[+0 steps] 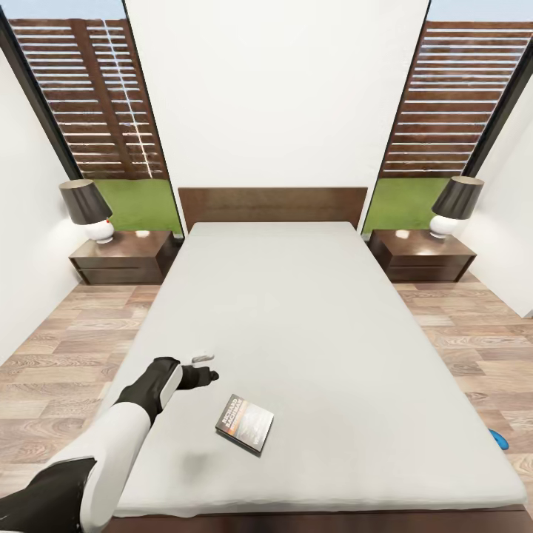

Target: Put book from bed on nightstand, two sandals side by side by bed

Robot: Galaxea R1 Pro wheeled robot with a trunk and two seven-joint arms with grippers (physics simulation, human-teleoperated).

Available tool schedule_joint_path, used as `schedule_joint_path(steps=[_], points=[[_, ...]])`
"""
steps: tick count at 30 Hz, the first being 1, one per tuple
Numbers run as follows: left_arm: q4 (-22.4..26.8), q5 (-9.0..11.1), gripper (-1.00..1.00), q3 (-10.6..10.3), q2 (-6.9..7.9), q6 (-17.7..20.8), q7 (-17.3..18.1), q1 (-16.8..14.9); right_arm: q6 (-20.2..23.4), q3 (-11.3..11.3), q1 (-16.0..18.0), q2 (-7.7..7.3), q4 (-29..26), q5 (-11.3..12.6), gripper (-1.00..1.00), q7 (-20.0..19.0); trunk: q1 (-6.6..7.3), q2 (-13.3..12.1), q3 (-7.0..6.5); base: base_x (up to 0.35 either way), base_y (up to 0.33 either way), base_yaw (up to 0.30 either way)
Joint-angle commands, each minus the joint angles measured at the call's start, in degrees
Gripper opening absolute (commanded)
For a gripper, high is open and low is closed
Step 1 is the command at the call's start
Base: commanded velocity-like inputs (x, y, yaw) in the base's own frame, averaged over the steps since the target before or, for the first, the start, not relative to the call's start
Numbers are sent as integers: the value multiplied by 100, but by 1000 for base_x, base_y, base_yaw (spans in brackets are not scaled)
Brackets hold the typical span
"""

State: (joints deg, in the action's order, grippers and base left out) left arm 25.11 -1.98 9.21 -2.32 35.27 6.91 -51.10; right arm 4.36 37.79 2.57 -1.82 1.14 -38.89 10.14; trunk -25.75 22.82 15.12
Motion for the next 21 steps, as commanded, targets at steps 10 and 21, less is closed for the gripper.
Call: schedule_joint_path(steps=[10, 21], points=[[39, -17, 100, 31, -13, 462, 14, -43, 19, 43, -15, -49, 22, -60, 100, 47, -3, 10, 10, 0, 0, 0], [46, -13, 100, 28, -14, 570, 18, -49, 1, 37, -72, -130, 35, -66, 100, 81, -3, 10, 10, 0, 0, 0]])
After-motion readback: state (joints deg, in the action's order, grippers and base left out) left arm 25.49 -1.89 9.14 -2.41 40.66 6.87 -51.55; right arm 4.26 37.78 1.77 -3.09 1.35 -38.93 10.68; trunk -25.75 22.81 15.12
